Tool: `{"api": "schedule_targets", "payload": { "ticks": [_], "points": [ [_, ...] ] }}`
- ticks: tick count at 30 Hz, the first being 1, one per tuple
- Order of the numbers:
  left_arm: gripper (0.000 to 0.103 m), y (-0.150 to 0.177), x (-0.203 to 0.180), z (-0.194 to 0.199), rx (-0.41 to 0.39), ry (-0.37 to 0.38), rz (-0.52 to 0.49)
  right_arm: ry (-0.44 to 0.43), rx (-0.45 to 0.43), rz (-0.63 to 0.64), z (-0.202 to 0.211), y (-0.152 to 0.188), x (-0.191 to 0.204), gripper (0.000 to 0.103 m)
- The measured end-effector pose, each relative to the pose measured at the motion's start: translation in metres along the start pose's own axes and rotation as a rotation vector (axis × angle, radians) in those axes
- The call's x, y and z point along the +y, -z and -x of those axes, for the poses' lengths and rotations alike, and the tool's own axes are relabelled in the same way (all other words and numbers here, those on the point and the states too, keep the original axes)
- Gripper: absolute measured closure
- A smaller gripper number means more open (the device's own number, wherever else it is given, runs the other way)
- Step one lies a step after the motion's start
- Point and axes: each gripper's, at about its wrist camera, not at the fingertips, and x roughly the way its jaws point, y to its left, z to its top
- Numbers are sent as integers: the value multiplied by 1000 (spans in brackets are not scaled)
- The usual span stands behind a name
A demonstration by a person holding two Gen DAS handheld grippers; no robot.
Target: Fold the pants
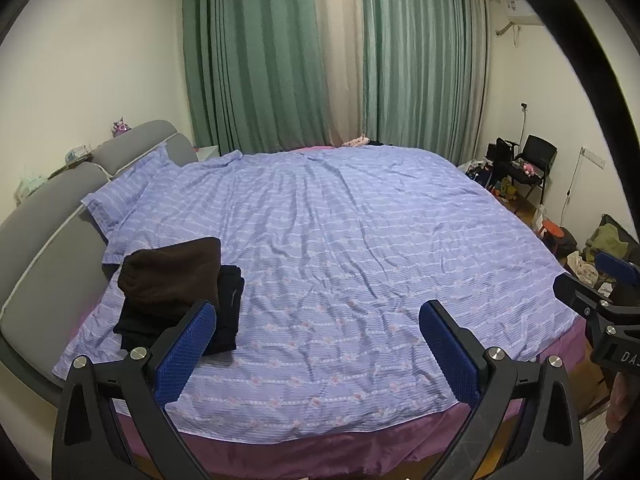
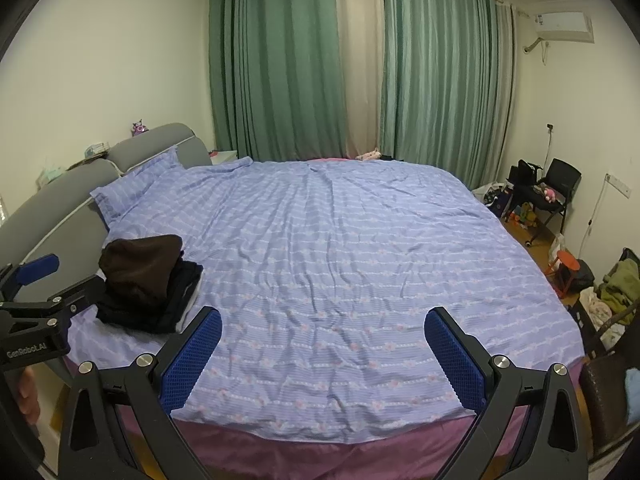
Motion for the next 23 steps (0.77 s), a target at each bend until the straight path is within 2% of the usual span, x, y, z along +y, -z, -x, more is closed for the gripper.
{"api": "schedule_targets", "payload": {
  "ticks": [23],
  "points": [
    [0,0,-8,0,8,8,0,12,3,-2,7,1,0,1]
  ]
}}
